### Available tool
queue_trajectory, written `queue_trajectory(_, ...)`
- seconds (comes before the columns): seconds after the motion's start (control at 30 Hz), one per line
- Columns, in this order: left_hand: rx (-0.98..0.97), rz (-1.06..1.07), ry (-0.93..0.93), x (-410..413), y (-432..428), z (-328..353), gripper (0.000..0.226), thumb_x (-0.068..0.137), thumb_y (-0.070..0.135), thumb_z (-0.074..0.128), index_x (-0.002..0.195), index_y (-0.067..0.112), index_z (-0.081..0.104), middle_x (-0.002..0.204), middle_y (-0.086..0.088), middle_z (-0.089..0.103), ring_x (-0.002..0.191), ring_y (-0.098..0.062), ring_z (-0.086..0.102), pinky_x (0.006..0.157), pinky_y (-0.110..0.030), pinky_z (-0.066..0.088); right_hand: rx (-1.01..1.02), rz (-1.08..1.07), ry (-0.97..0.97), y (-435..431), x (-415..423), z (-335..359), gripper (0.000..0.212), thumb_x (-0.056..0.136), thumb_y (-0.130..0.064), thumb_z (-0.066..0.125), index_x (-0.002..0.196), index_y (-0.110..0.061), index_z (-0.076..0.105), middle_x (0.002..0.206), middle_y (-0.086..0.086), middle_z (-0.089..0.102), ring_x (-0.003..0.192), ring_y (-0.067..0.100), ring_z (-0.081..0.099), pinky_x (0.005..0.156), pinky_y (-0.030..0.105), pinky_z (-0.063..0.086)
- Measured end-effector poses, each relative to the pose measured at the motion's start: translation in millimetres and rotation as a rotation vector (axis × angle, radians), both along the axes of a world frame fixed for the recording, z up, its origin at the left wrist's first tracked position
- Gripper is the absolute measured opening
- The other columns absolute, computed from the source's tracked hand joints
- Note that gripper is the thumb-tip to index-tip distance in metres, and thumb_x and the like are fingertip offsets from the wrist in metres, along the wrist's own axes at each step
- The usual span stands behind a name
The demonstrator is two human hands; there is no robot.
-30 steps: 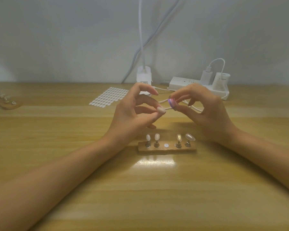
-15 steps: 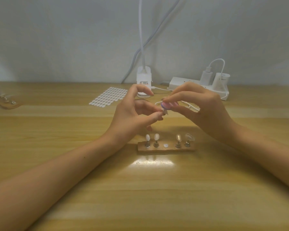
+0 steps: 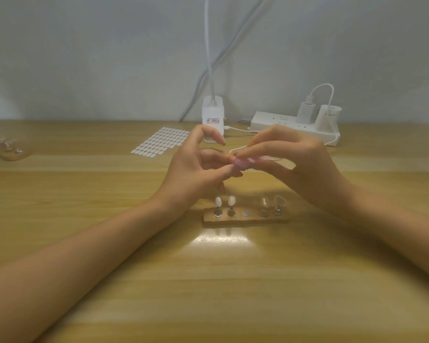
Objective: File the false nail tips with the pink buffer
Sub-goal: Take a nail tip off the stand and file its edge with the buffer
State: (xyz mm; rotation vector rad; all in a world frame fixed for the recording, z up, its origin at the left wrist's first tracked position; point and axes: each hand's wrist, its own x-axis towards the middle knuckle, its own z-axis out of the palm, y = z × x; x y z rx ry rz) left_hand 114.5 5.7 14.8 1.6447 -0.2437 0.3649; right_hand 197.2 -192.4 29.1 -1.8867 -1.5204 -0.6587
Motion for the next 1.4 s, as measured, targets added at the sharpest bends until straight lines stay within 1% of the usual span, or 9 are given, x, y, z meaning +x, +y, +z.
queue_trajectory(0.1,-0.024,0.003,0.01,0.4,1.4,0.3,0.042,0.083,0.006,0.079,0.105,0.015,0.044,0.09,-0.007,0.079,0.081,-0.021,0.077,0.054,-0.022,0.052,0.066,-0.104,0.062,-4.9,5.7,2.7,0.017,0.091,-0.013,0.072,0.105,-0.005,0.077,0.095,0.013,0.068,0.087,0.024,0.066,0.079,0.043,0.053)
queue_trajectory(0.23,-0.009,0.001,-0.007,0.0,-0.2,0.0,0.044,0.081,0.013,0.081,0.106,0.014,0.045,0.09,-0.008,0.079,0.081,-0.022,0.077,0.053,-0.023,0.052,0.078,-0.027,0.031,1.7,-6.1,3.9,0.014,0.091,-0.009,0.073,0.105,-0.007,0.077,0.099,0.007,0.069,0.091,0.016,0.065,0.083,0.033,0.054)
queue_trajectory(0.3,0.023,0.004,-0.026,-1.0,-1.3,0.6,0.047,0.078,0.02,0.082,0.106,0.014,0.045,0.088,-0.007,0.079,0.079,-0.022,0.077,0.052,-0.023,0.052,0.026,0.033,-0.018,7.7,-13.3,0.5,0.014,0.093,-0.007,0.072,0.105,-0.006,0.077,0.102,0.006,0.068,0.094,0.016,0.066,0.083,0.035,0.055)
queue_trajectory(0.4,0.028,0.023,-0.05,-1.7,-1.4,1.5,0.045,0.08,0.017,0.082,0.104,0.013,0.044,0.084,-0.007,0.078,0.072,-0.019,0.075,0.049,-0.023,0.05,0.011,0.04,-0.067,7.0,-12.1,4.4,0.013,0.094,-0.01,0.071,0.104,-0.007,0.078,0.102,0.006,0.07,0.094,0.02,0.068,0.082,0.041,0.054)
queue_trajectory(0.6,0.036,0.04,-0.085,-4.5,-3.2,3.7,0.051,0.072,0.028,0.082,0.102,0.014,0.043,0.082,-0.008,0.077,0.073,-0.021,0.074,0.049,-0.024,0.049,0.013,0.011,-0.046,6.7,-14.4,1.3,0.015,0.092,-0.007,0.072,0.106,-0.007,0.078,0.101,0.006,0.069,0.093,0.017,0.067,0.083,0.033,0.054)
queue_trajectory(0.83,0.01,0.002,-0.086,-2.5,-2.5,1.0,0.046,0.082,-0.003,0.078,0.103,0.014,0.041,0.088,-0.012,0.078,0.079,-0.026,0.076,0.048,-0.023,0.049,0.088,-0.069,0.058,3.4,-12.2,3.8,0.016,0.091,-0.011,0.073,0.106,-0.009,0.077,0.097,0.006,0.068,0.088,0.013,0.064,0.081,0.026,0.053)
queue_trajectory(1.17,0.039,-0.052,-0.068,-4.1,-2.9,2.7,0.045,0.085,0.006,0.077,0.113,0.009,0.042,0.097,-0.01,0.077,0.084,-0.026,0.078,0.049,-0.024,0.055,0.058,0.01,0.074,6.4,-18.3,6.5,0.018,0.092,-0.012,0.072,0.11,-0.011,0.075,0.099,0.003,0.066,0.092,0.012,0.064,0.084,0.026,0.053)
queue_trajectory(1.3,0.047,-0.024,-0.076,-3.3,-1.5,0.8,0.045,0.083,0.001,0.079,0.107,0.01,0.043,0.088,-0.012,0.076,0.084,-0.029,0.078,0.063,-0.031,0.061,0.049,-0.104,0.089,1.9,-5.4,7.3,0.013,0.091,-0.011,0.073,0.103,-0.009,0.076,0.094,0.009,0.067,0.086,0.02,0.064,0.08,0.031,0.053)
queue_trajectory(1.4,0.06,-0.014,-0.083,-1.7,-0.5,-0.6,0.045,0.083,-0.004,0.079,0.107,0.009,0.042,0.087,-0.01,0.076,0.085,-0.03,0.077,0.079,-0.044,0.063,0.142,-0.075,0.104,0.7,-7.3,10.0,0.014,0.091,-0.013,0.075,0.104,-0.01,0.075,0.095,0.008,0.069,0.089,0.013,0.065,0.081,0.025,0.052)
